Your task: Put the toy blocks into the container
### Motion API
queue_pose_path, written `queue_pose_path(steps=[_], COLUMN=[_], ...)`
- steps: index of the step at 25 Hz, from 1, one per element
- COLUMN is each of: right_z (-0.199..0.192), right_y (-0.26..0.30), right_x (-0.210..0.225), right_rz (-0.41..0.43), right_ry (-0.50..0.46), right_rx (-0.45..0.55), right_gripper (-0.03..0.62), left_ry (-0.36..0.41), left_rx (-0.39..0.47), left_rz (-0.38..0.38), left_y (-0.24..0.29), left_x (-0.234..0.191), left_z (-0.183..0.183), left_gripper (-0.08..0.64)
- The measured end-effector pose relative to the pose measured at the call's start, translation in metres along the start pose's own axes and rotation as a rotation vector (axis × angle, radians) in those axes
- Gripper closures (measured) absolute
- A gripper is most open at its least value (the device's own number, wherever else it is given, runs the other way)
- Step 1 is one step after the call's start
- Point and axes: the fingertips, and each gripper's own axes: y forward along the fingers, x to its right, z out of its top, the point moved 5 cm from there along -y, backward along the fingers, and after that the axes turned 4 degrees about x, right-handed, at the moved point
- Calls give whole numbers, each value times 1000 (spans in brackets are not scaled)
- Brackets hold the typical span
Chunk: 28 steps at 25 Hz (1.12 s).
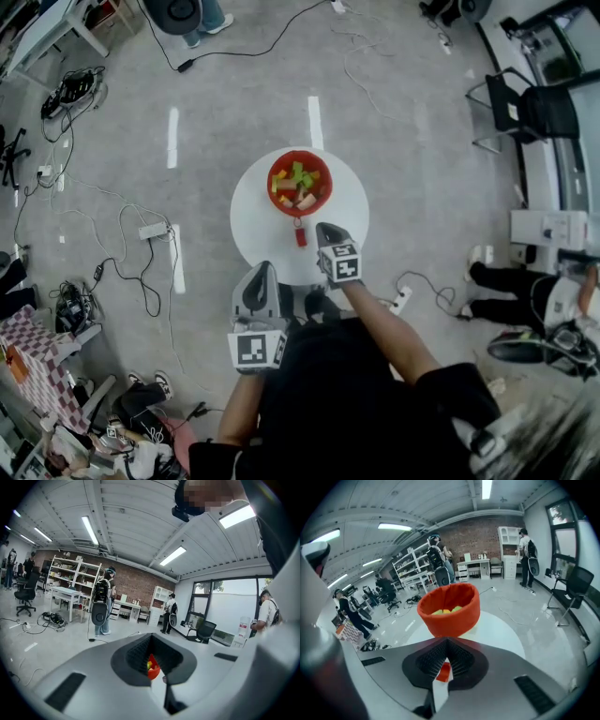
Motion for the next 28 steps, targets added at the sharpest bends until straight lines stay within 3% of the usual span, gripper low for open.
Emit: queue_pose_path(steps=[6,10,15,24,28], right_z=[-47,-75,-105,-128,-138], right_y=[26,37,47,68,69], right_x=[-15,-19,-34,-33,-38], right_rz=[27,24,55,16,23], right_ry=[19,29,97,89,140], right_rx=[-194,-268,-376,-476,-556], right_gripper=[594,592,455,448,449], left_ry=[-4,-7,-16,-22,-17], left_rx=[-15,-26,-36,-54,-60], left_rz=[-5,-10,-9,-3,0], left_y=[-2,-3,-3,-6,-9], left_x=[-3,-5,-9,-16,-21], left_z=[-2,-5,-8,-9,-9], left_gripper=[561,561,561,561,561])
